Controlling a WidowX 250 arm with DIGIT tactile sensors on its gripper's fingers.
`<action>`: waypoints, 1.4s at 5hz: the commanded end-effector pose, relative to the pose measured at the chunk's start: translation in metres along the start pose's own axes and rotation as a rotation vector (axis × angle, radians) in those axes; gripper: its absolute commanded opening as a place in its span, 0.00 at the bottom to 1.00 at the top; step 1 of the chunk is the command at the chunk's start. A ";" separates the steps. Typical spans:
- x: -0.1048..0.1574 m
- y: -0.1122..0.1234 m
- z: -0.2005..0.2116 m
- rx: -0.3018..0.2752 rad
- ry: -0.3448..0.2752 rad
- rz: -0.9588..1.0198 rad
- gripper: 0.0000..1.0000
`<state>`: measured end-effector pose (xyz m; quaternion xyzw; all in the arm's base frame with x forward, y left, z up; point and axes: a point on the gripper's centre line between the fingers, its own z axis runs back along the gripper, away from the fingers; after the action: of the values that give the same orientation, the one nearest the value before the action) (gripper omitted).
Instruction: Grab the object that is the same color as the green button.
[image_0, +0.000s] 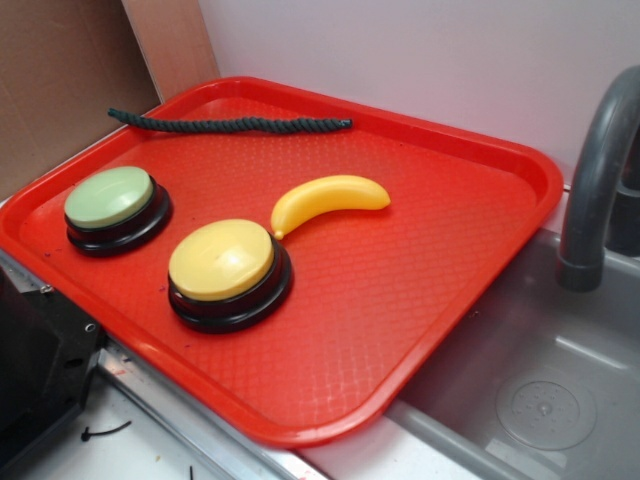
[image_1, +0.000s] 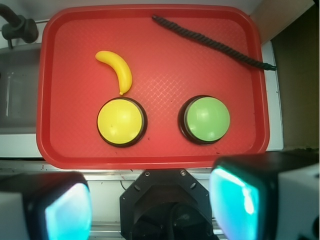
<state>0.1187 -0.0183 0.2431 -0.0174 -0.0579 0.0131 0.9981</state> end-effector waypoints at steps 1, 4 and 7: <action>0.000 0.000 0.000 0.000 0.000 0.000 1.00; 0.045 0.045 -0.035 0.001 -0.057 -0.396 1.00; 0.109 0.097 -0.099 -0.054 -0.095 -0.816 1.00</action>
<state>0.2273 0.0796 0.1368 -0.0444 -0.0841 -0.3818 0.9193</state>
